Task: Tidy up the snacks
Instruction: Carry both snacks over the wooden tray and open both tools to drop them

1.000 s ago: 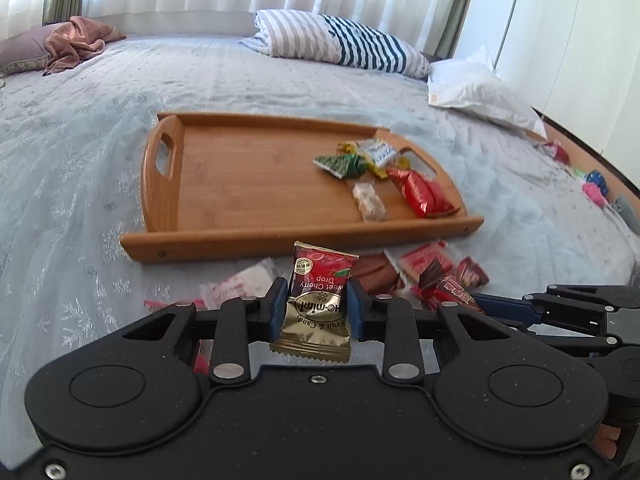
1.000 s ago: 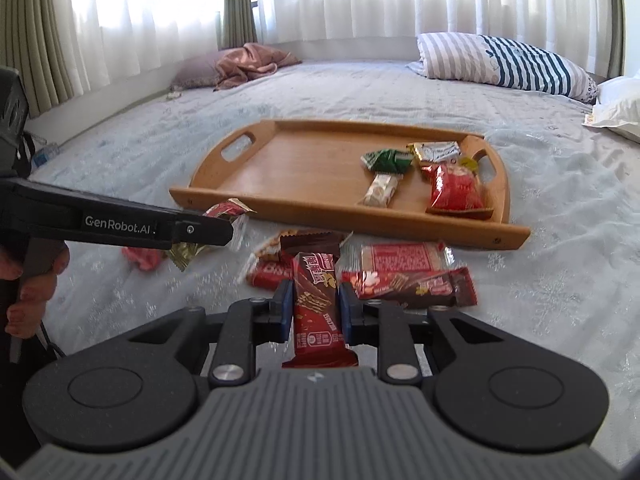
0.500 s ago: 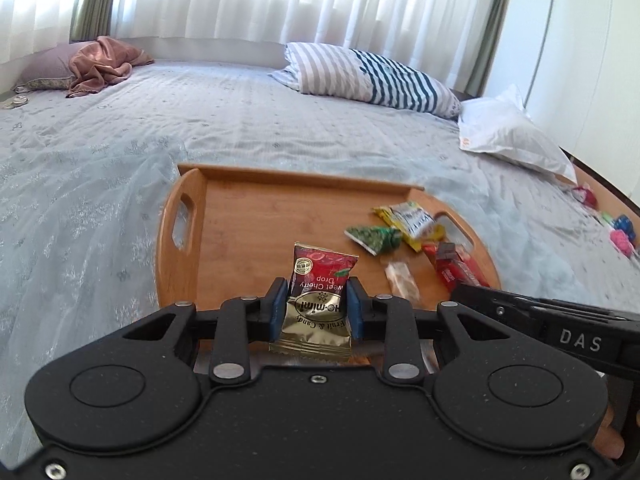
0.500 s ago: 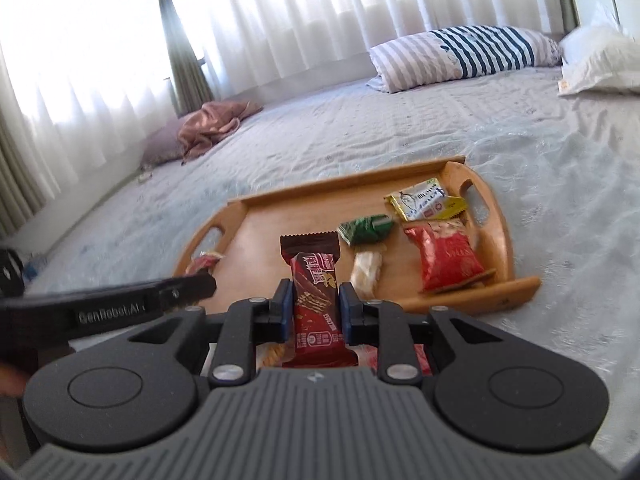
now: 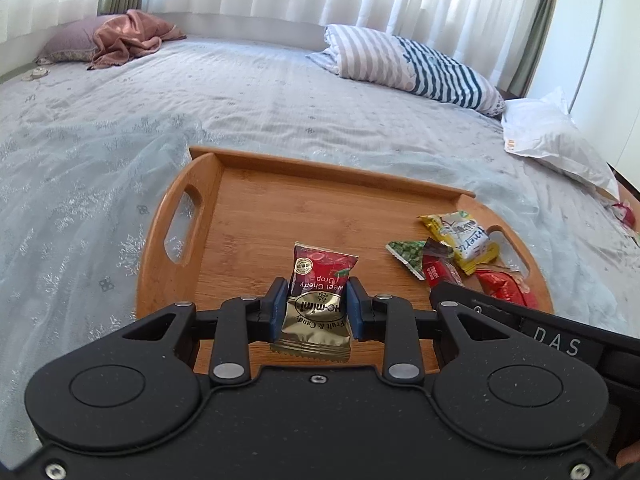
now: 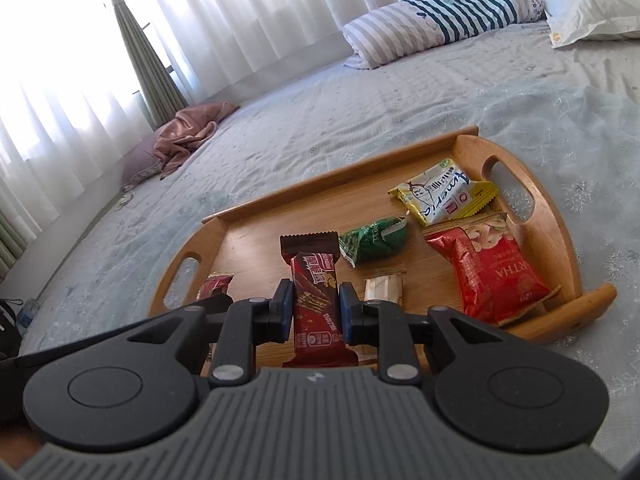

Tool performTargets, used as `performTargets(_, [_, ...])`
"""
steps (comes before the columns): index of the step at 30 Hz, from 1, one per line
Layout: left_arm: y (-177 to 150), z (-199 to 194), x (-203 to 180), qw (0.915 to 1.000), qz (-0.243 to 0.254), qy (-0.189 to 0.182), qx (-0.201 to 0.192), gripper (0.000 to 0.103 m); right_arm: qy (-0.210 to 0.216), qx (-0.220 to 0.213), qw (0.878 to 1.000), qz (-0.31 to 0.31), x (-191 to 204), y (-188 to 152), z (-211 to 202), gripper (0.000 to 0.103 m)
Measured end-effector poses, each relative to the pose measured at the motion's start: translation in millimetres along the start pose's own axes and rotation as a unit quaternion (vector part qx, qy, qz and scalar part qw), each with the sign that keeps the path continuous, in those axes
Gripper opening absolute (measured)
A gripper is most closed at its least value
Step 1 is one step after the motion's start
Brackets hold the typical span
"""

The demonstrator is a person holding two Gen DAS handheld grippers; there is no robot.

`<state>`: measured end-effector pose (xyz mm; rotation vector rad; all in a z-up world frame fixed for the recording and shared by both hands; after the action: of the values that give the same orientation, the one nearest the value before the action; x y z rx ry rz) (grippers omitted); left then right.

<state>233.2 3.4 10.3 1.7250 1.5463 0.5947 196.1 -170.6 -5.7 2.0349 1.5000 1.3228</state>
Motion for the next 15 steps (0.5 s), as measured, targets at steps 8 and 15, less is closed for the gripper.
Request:
performTargets(8, [-3, 18, 1, 0.9996, -0.027, 0.013, 0.001, 0.030, -0.004, -0.001, 1.000, 0.021, -7, -6, 20, 0.028])
performTargets(15, [-6, 26, -3, 0.9994, -0.029, 0.020, 0.005, 0.030, -0.021, -0.002, 1.000, 0.005, -9, -8, 28, 0.028])
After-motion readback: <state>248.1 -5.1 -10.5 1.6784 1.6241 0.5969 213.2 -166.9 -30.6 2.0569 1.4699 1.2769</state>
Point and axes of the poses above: each gripper's, at about its wrist camera, not at the fingertips, and z roughly the way its jaws point, x to its left, y to its top, the point moved 5 cm from there along z, roughly the way its jaws point, and after that the axes turned 6 degrees about z, right-handed, at the moved point
